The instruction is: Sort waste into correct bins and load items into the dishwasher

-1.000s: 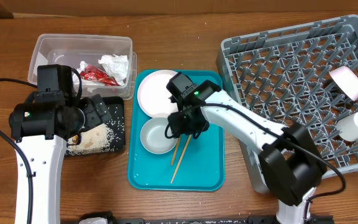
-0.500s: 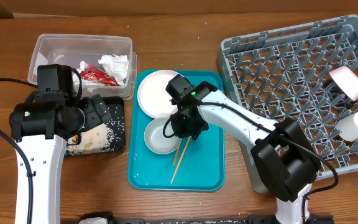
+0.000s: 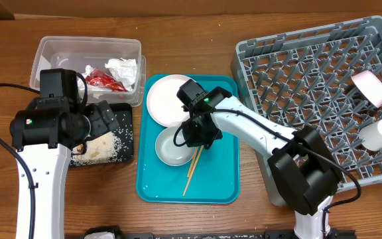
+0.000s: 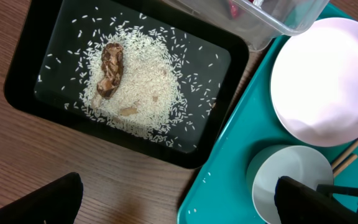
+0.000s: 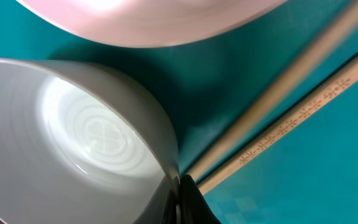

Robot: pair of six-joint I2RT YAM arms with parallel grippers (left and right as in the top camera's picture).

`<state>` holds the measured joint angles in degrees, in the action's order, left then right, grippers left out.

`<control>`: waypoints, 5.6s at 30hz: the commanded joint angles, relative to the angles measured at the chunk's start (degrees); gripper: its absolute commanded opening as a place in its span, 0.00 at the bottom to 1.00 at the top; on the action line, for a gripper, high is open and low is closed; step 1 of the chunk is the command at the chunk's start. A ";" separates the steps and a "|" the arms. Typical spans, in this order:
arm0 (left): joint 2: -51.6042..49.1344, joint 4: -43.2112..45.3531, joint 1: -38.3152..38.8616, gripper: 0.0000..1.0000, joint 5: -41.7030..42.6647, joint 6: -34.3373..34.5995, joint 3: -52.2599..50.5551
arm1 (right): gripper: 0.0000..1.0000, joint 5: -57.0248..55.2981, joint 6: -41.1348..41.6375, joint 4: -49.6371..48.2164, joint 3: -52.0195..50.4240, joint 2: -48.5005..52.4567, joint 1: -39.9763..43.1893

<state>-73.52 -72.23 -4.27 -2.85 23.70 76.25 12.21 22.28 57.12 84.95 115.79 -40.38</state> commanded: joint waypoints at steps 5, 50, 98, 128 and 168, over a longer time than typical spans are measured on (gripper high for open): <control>-0.26 0.20 -0.31 1.00 -0.52 0.57 0.24 | 0.04 -5.09 0.48 1.84 3.76 -7.52 1.60; -0.26 0.50 -0.31 1.00 -0.48 0.57 0.24 | 0.04 -76.13 -8.52 -15.74 9.25 2.01 44.22; -0.26 0.90 -0.31 1.00 -0.13 0.57 0.24 | 0.60 -3.13 3.37 8.59 3.63 -20.65 20.46; -0.26 0.90 -0.31 1.00 -0.13 0.55 0.24 | 0.59 -10.69 22.77 0.94 -7.06 -0.70 -2.80; -0.26 0.87 -0.31 1.00 -0.13 0.55 0.24 | 0.04 -9.16 11.56 3.54 -4.57 -8.07 5.64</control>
<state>-73.54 -71.22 -4.27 -2.83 23.70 76.25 3.60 41.30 59.72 76.60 113.65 -36.97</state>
